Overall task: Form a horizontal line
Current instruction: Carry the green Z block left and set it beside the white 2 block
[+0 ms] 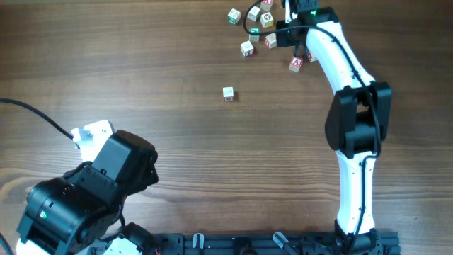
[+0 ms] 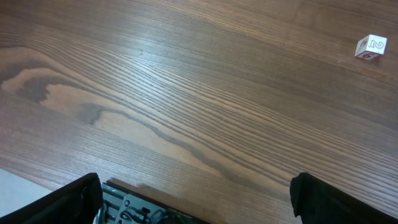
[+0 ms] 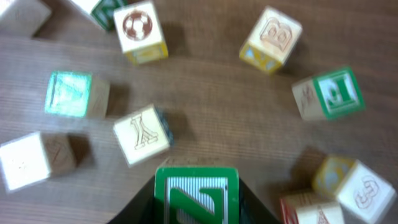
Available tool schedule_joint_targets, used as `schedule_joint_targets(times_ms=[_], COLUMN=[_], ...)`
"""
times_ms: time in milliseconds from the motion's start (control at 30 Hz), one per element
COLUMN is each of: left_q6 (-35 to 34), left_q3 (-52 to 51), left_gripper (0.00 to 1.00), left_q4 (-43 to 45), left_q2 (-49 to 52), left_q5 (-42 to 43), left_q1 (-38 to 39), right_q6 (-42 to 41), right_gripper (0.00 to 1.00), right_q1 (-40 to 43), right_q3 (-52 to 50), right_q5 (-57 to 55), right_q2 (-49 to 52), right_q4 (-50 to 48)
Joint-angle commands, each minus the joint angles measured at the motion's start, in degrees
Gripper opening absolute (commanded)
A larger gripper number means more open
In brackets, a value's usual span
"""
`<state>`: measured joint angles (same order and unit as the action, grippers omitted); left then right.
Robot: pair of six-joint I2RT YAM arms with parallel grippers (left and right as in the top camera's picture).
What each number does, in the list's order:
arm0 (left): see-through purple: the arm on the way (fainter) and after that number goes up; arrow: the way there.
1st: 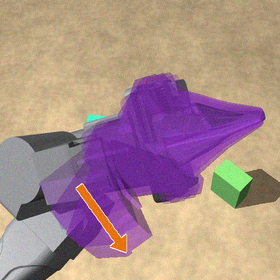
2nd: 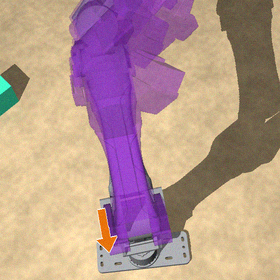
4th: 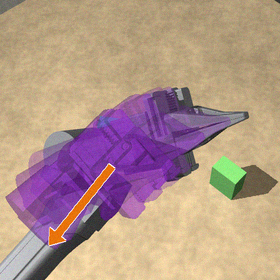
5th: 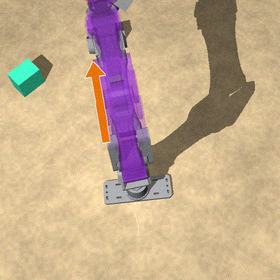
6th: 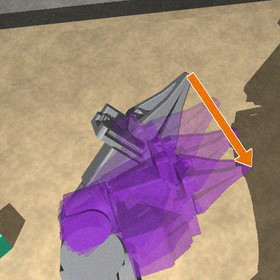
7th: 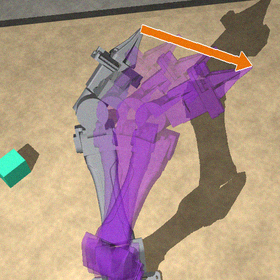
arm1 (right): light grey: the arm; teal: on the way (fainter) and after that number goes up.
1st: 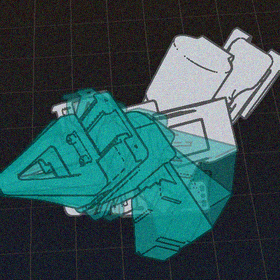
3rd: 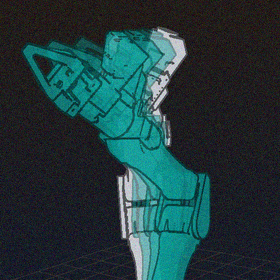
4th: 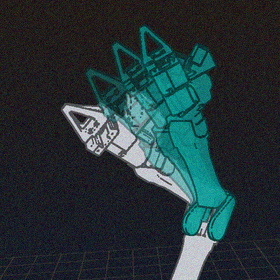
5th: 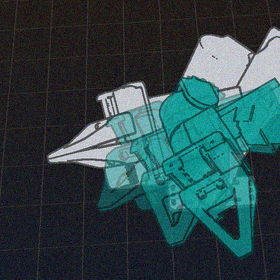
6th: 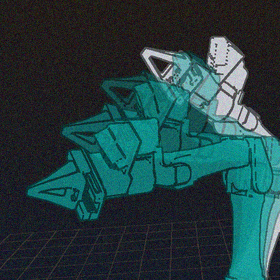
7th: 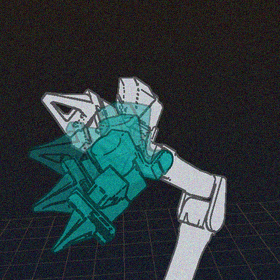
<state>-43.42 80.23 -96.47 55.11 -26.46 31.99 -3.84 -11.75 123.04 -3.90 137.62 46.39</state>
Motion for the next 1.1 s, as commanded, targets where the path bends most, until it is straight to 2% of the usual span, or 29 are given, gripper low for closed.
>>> schedule_joint_targets(times_ms=[0,233,333,467,600,1067], left_q6=[-0.1,-0.1,-0.1,-0.1,-0.1,-0.1], left_q3=[0.2,0.2,0.2,0.2,0.2,0.2], left_gripper=[1.00,1.00,1.00,1.00,1.00,1.00], left_q4=[0.0,0.0,0.0,0.0,0.0,0.0], left_q2=[-0.2,-0.2,-0.2,-0.2,-0.2,-0.2], left_q5=[0.1,0.1,0.1,0.1,0.1,0.1], left_q1=[0.0,0.0,0.0,0.0,0.0,0.0], right_q6=[-2.2,-2.8,-5.6,-8.7,-13.2,-22.2], right_gripper=[0.25,0.25,0.24,0.24,0.22,0.26], right_q1=[-0.3,-2.6,-5.2,-7.5,-10.0,-15.0], right_q3=[1.6,1.6,1.4,-1.6,-7.0,-27.9], right_q5=[3.8,13.2,13.4,12.9,12.8,12.5], right_q2=[-6.3,-11.6,-12.0,-11.9,-11.9,-11.7], right_q4=[3.9,13.8,20.2,21.6,18.8,-1.4])
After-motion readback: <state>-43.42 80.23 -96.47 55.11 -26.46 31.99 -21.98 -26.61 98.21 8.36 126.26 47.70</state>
